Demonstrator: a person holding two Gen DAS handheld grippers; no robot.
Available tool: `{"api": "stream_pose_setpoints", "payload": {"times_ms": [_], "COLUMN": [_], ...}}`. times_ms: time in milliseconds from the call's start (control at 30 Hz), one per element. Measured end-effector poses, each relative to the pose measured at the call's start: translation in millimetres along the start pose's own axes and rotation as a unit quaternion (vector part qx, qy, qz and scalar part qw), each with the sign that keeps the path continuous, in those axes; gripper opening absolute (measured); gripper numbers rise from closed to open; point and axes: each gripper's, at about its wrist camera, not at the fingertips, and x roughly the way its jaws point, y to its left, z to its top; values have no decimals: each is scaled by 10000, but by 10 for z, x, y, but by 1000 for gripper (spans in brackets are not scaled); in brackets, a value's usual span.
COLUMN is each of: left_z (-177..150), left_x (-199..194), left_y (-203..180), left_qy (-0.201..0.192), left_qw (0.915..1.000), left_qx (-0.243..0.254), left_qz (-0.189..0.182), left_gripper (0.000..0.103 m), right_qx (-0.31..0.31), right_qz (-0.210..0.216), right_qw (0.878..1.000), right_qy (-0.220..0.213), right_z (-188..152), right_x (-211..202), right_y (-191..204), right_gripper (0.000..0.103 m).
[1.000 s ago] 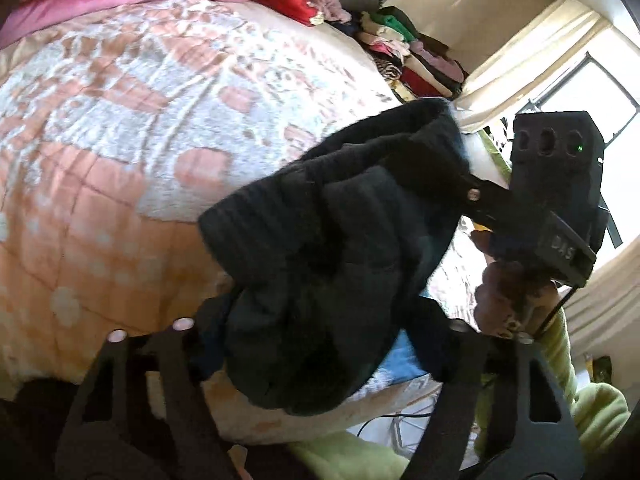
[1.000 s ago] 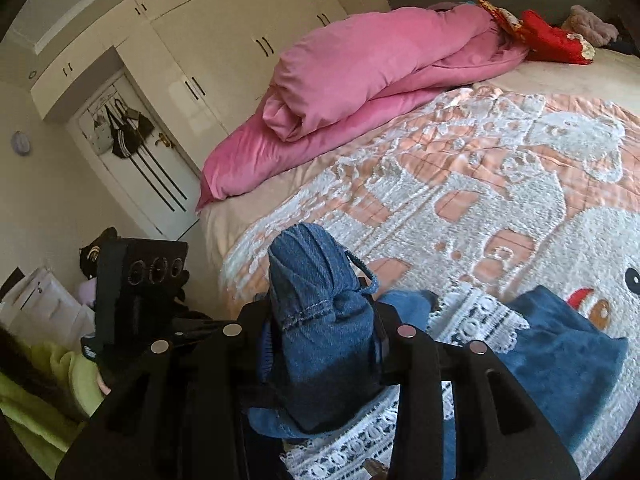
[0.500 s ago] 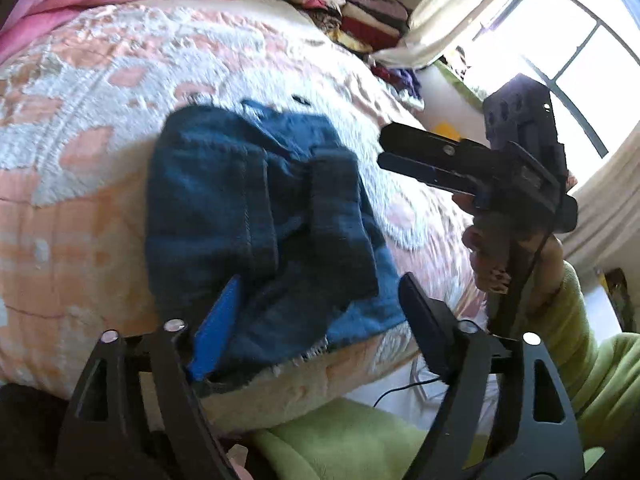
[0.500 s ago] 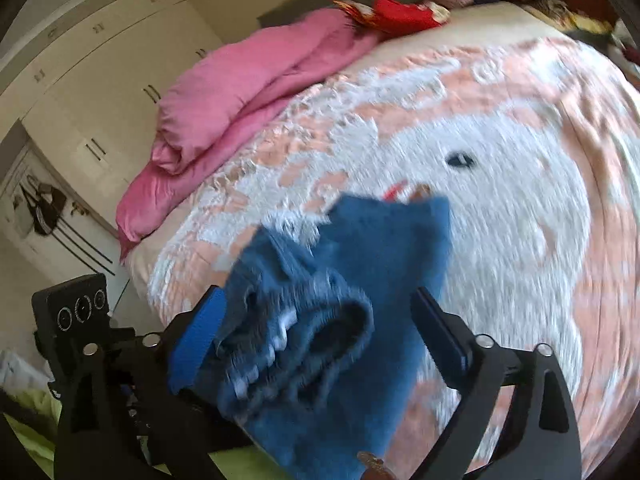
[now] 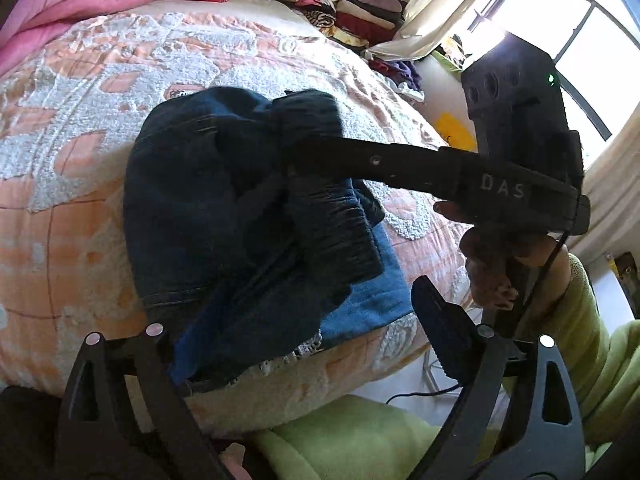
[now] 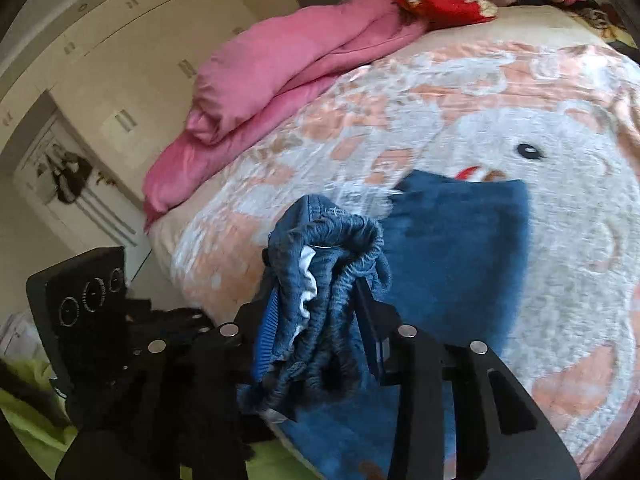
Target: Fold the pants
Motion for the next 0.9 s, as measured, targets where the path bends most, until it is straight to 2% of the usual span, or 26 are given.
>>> {"api": "stream_pose_setpoints", "payload": {"times_ms": [100, 200, 300, 367, 433, 500, 567, 667, 900], "left_z": [-12, -29, -29, -25, -10, 3, 21, 32, 77], "left_x": [39, 24, -18, -71, -142, -215, -285, -380, -526], "left_y": [-17, -30, -37, -48, -67, -88, -108, -134, -128], "left_qy": [73, 83, 55, -1, -106, -211, -312, -421, -581], "left_qw": [10000, 9999, 9999, 9998, 9997, 9993, 9989, 9982, 9963], "left_qx": [40, 66, 67, 72, 103, 138, 167, 188, 146], "left_qz": [20, 56, 120, 169, 209, 260, 319, 391, 612], "left_gripper": [85, 85, 86, 91, 91, 91, 92, 93, 93], "right_qx": [316, 507, 442, 382, 264, 190, 83, -51, -436], "right_qz": [-453, -522, -704, -796, -954, -1026, -1171, -1307, -1556], "right_qw": [9984, 9973, 9965, 9961, 9948, 9941, 9922, 9899, 9836], "right_qy": [157, 113, 27, -76, -218, -308, -426, -548, -802], "right_z": [-87, -151, -137, -126, -117, -105, -107, -108, -137], "right_x": [69, 71, 20, -79, -211, -305, -421, -541, -795], "right_y": [-218, -293, -244, -201, -140, -103, -40, 42, 239], "right_gripper": [37, 45, 60, 70, 75, 77, 85, 92, 94]}}
